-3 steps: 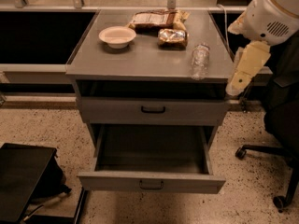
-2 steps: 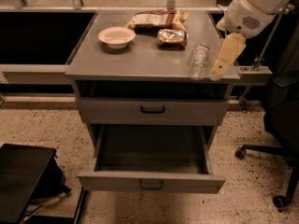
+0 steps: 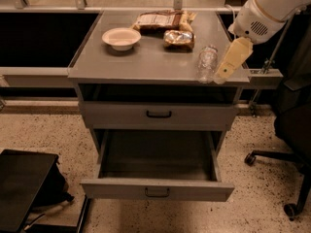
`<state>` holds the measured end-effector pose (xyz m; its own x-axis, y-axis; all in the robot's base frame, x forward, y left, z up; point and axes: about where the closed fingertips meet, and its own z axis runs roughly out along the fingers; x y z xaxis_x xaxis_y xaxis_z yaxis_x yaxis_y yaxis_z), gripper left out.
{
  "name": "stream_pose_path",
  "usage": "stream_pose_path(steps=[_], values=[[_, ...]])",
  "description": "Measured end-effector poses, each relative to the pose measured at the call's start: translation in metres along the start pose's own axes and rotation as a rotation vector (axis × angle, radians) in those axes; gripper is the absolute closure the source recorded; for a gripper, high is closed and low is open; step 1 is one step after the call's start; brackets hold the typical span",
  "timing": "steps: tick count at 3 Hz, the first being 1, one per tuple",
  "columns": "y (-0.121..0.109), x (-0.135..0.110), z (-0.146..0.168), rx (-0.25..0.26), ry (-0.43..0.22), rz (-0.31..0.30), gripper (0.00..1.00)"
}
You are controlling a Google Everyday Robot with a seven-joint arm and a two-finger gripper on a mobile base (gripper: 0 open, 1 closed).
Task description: Place water bottle into middle drawer
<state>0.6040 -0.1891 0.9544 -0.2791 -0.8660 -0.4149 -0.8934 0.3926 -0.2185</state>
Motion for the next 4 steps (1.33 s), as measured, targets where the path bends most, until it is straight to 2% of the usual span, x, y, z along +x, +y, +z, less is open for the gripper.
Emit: stream_pose_path(steps=[1,2,3,4], values=[[-0.032,0.016,0.016,0.061,-0.103,0.195,0.00],[-0.080,0.028,0.035,0.129,-0.229,0.377,0.00],[-0.080,0.028,0.035,0.129,-0.229,0.377,0.00],[-0.086,0.024,0.037,0.139,-0.268,0.376,0.00]])
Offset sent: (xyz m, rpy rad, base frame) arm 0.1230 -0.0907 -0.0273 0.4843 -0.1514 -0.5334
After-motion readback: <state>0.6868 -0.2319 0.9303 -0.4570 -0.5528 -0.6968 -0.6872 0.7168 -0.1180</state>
